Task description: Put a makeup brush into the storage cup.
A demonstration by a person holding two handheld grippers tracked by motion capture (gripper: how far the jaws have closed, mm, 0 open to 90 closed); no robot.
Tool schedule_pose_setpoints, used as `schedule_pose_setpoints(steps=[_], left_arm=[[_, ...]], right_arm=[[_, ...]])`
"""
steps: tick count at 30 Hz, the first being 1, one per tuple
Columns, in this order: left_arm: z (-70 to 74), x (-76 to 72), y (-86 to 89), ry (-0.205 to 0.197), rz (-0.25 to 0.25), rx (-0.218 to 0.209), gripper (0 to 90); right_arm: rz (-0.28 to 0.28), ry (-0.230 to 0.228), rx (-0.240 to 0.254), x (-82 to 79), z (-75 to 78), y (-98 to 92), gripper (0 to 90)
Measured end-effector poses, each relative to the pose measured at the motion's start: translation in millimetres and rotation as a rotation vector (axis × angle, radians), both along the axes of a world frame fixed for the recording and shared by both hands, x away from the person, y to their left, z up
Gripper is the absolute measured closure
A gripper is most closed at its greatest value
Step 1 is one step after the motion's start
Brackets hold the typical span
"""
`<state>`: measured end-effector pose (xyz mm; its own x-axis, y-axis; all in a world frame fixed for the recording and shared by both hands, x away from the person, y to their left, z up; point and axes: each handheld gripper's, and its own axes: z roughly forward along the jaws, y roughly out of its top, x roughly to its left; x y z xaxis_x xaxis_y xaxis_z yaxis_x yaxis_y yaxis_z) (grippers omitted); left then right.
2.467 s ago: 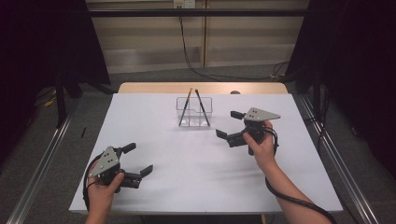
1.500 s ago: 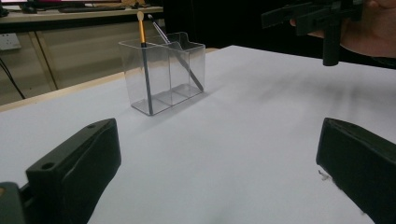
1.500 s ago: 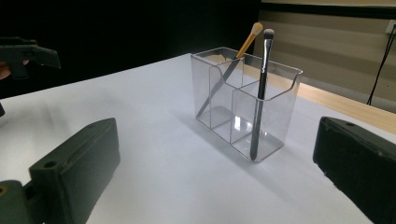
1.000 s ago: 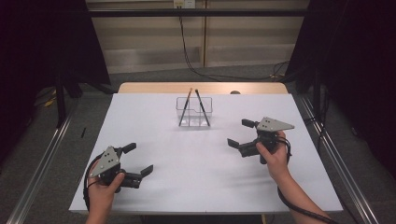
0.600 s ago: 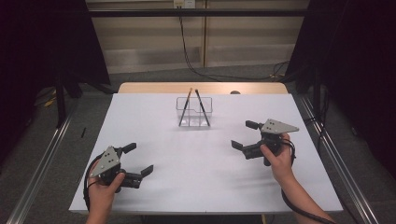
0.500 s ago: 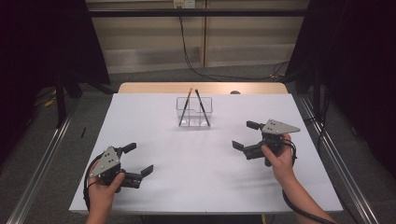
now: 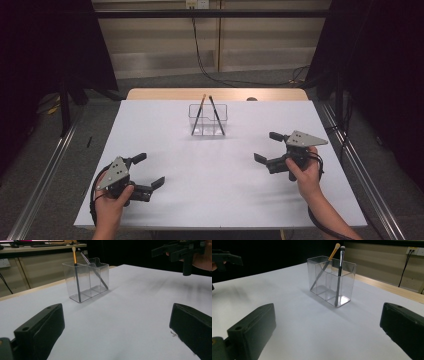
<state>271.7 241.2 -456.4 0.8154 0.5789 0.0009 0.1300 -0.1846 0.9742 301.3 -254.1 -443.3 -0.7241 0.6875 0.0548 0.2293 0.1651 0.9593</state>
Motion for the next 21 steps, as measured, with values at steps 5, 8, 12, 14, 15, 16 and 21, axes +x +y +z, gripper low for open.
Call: schedule_pose_setpoints(steps=[5, 8, 12, 14, 15, 16, 21], left_arm=[[-0.1, 0.1, -0.1, 0.000, 0.000, 0.000, 0.0], [-0.3, 0.1, -0.3, 0.000, 0.000, 0.002, 0.0], [-0.4, 0.3, -0.4, -0.001, 0.000, 0.002, 0.0], [-0.4, 0.2, -0.2, -0.001, -0.001, 0.006, 0.0], [-0.5, 0.4, -0.2, -0.002, -0.001, 0.007, 0.0], [-0.5, 0.3, -0.3, -0.002, -0.001, 0.007, 0.0], [-0.7, 0.3, -0.6, 0.001, 0.000, 0.005, 0.0]], right_arm=[[-0.003, 0.000, 0.003, -2.8, -0.4, -4.2, 0.1], [-0.003, 0.003, 0.002, -4.6, -1.0, -6.1, 0.1], [-0.003, 0.000, -0.018, -7.4, -1.3, -8.7, 0.1], [-0.003, 0.001, -0.016, -8.7, -1.8, -10.7, 0.0], [-0.003, 0.001, -0.014, -9.3, -2.1, -11.7, 0.1], [-0.005, 0.002, -0.017, -10.1, -2.4, -12.9, 0.1], [-0.013, 0.006, -0.014, -14.2, -4.4, -19.1, 0.1]])
